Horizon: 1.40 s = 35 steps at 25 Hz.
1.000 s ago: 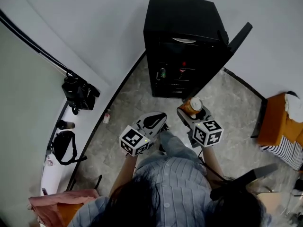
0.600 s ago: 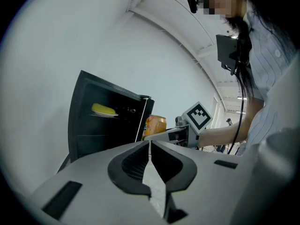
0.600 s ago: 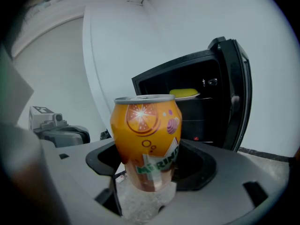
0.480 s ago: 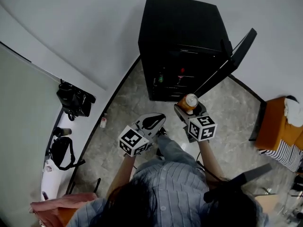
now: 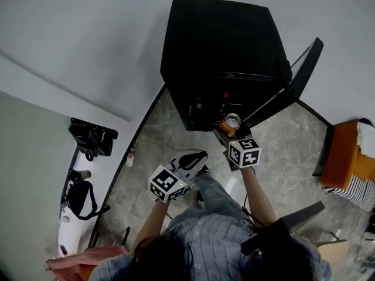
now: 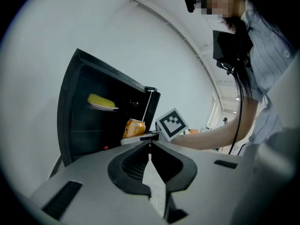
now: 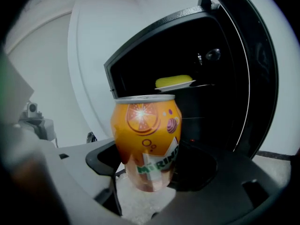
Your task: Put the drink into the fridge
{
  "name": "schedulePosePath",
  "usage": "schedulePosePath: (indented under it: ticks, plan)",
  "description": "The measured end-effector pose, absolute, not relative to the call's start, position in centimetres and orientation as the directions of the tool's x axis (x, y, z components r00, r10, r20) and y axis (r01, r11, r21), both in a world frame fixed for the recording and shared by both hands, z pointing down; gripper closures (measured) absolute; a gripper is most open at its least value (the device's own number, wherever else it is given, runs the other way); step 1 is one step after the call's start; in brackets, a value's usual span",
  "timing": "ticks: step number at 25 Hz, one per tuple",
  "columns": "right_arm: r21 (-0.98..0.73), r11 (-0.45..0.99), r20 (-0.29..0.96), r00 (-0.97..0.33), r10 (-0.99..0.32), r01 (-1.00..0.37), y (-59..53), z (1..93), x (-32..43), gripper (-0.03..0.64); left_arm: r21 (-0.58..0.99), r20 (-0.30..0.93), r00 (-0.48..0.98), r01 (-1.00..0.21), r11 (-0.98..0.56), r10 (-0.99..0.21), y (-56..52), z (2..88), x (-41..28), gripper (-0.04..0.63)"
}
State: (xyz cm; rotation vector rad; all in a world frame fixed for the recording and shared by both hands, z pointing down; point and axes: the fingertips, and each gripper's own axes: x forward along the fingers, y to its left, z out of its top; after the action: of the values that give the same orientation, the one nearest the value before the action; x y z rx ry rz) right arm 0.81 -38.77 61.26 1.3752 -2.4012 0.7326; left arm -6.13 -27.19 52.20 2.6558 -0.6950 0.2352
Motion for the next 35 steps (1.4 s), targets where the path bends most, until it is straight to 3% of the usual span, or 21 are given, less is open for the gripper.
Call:
schedulePosePath:
  ticks: [26,32,35]
  plan:
    - [-0.192,0.313,0.605,-0.364,-0.709,-0.930,-55.7,72.8,2.3,0.296,0.348,0.332,0.826,-0.556,-0.755,-0.456,-32.4,55.1,-6.9,0.586]
    - [-0.195,0.283,0.559,-0.344,-0.754,-0.939,-57.2,72.9,2.4,0.296,0.366,0.354,0.805,-0.587,-0.722,-0.476,-32.8,55.9,-7.9,0.586]
    - [-0.105,0.306,0.532,-0.314,-0.787,-0.946,-56.6,73.1,2.1,0.296,0.367,0.354,0.794,-0.604,-0.707,-0.494,-33.1,56.0,-8.4,0.586]
